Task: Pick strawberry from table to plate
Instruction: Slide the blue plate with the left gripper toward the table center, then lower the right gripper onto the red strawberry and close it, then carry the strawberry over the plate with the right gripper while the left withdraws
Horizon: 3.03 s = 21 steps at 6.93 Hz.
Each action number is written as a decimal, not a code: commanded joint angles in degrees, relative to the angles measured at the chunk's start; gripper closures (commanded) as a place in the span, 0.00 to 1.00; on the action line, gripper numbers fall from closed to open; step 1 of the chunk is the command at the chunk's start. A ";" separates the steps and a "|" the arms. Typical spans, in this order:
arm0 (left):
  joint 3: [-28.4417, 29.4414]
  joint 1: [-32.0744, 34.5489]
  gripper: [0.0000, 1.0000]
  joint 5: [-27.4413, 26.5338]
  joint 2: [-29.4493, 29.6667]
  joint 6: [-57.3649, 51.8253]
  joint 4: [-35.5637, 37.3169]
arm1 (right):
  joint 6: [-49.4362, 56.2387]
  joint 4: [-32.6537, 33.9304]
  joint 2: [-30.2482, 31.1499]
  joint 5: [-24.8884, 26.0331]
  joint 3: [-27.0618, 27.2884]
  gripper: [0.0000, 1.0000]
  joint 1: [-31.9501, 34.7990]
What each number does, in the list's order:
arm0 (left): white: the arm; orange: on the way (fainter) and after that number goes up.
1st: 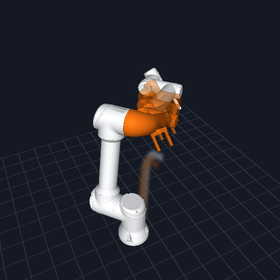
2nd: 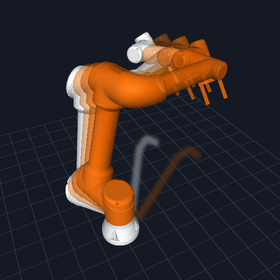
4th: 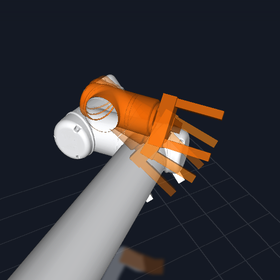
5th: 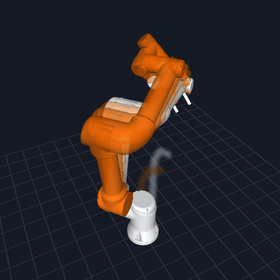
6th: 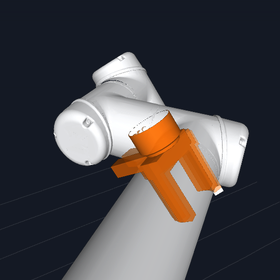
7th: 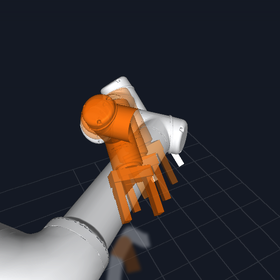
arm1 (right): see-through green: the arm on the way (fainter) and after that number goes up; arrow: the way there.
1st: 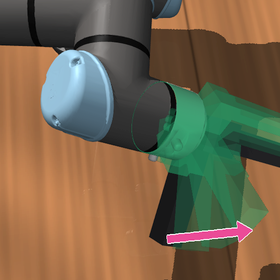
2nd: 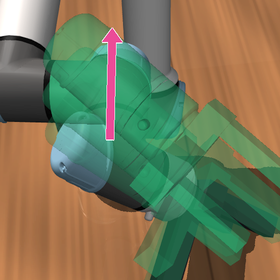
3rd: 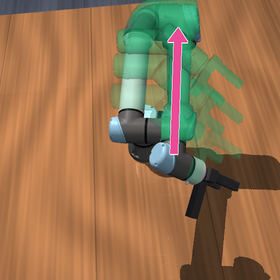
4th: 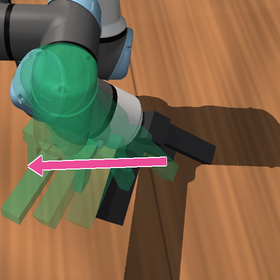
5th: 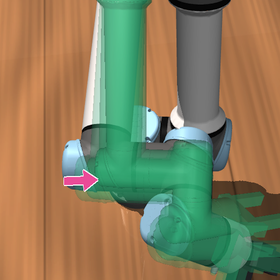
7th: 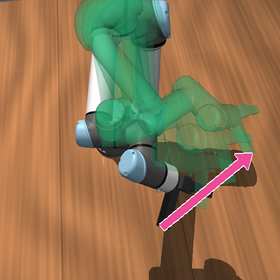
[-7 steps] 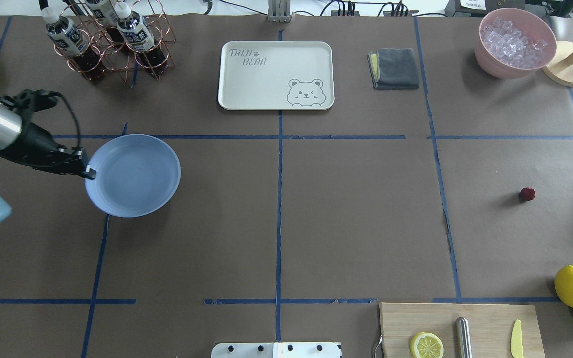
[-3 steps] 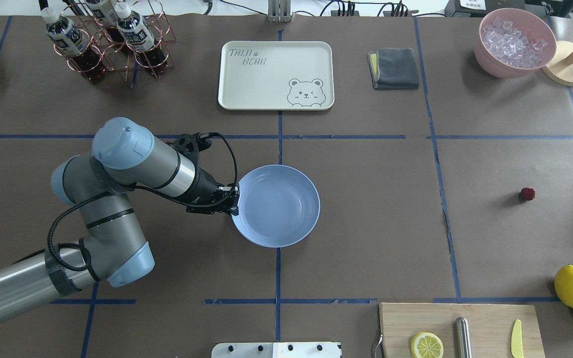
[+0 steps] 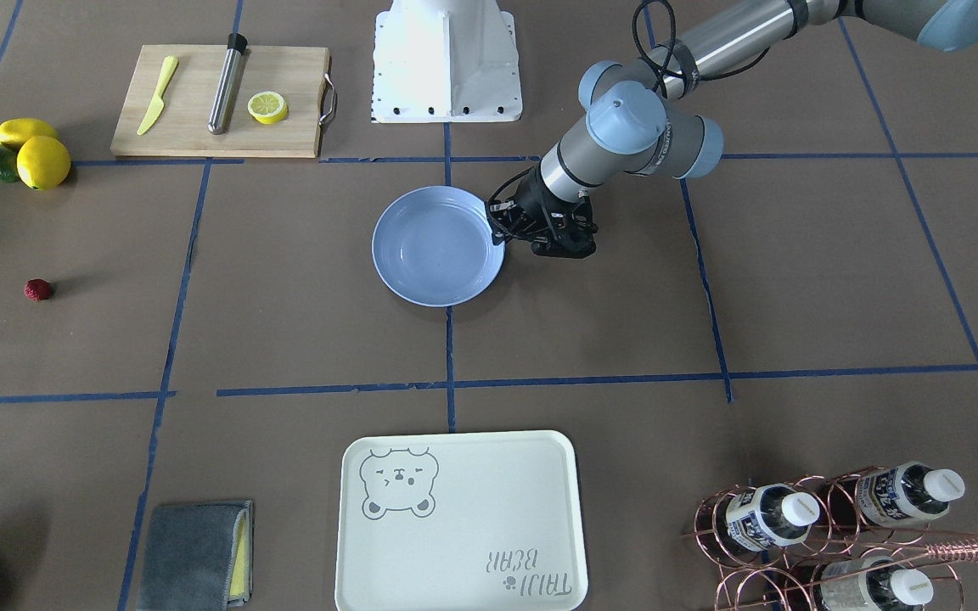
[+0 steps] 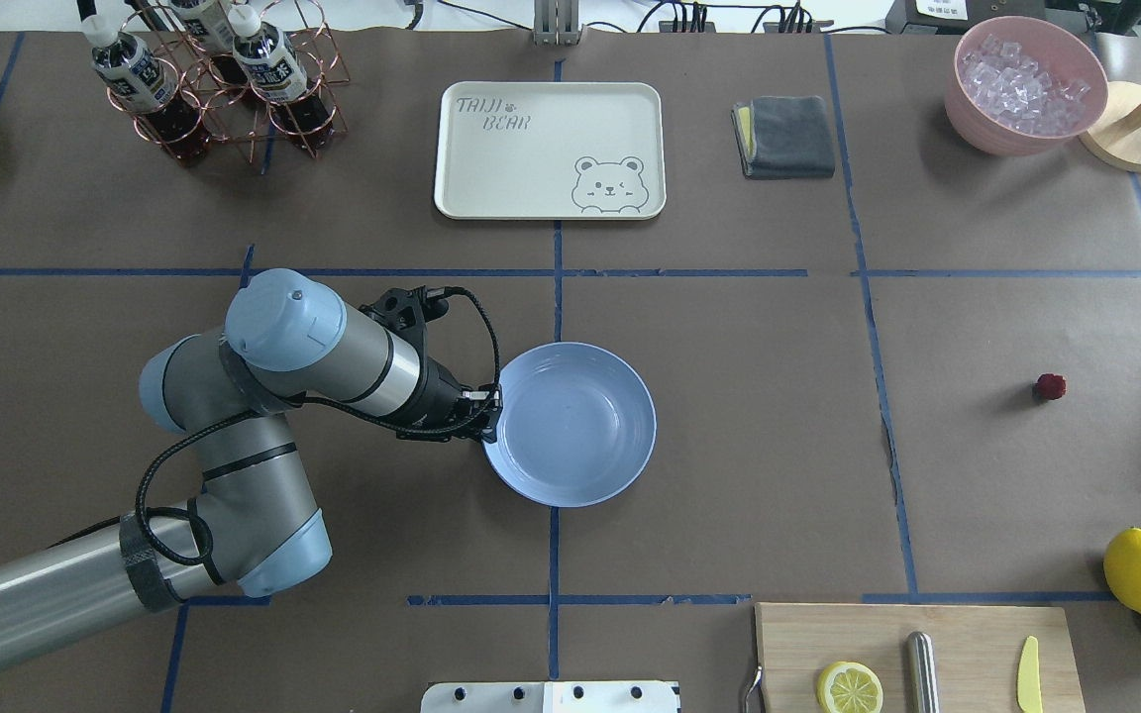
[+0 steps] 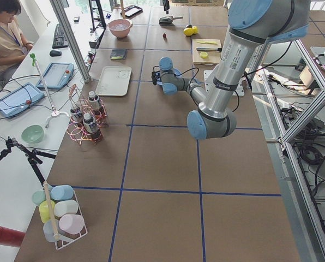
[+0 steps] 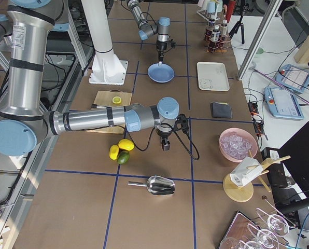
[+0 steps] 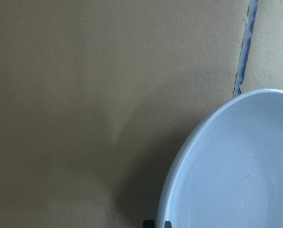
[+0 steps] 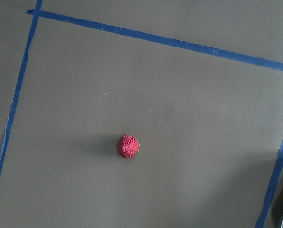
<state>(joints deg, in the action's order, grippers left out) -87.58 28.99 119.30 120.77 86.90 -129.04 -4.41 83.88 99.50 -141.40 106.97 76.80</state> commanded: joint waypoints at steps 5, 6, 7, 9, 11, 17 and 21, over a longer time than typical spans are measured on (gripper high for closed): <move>-5.20 2.37 0.41 0.06 -2.28 -0.15 0.72 | -19.31 -9.54 -0.71 9.94 -0.88 0.00 -11.27; -7.06 2.47 0.40 0.06 -3.69 -0.15 0.90 | -30.80 -17.27 -0.71 16.01 -2.45 0.00 -16.97; -7.17 2.47 0.39 -0.03 -3.79 -0.06 0.90 | -34.14 -23.52 -1.32 16.94 -6.64 0.00 -18.34; -7.17 2.47 0.38 -0.12 -3.79 -0.06 0.90 | -40.83 -28.58 -5.17 16.95 -13.60 0.00 -19.22; -7.08 2.47 0.38 -0.21 -3.79 -0.15 0.90 | -40.94 -28.59 -5.19 16.60 -15.29 0.01 -20.01; -7.08 2.47 0.37 -0.29 -3.79 -0.15 0.90 | -40.94 -28.59 -5.19 15.81 -16.00 0.76 -21.86; -7.86 2.99 0.37 -0.21 -3.88 -0.15 0.90 | -45.90 -25.98 -6.76 9.59 -9.81 1.00 -21.86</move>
<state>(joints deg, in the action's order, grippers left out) -94.92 31.64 119.06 116.92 86.79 -128.15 -46.54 56.28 93.90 -129.70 93.32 54.98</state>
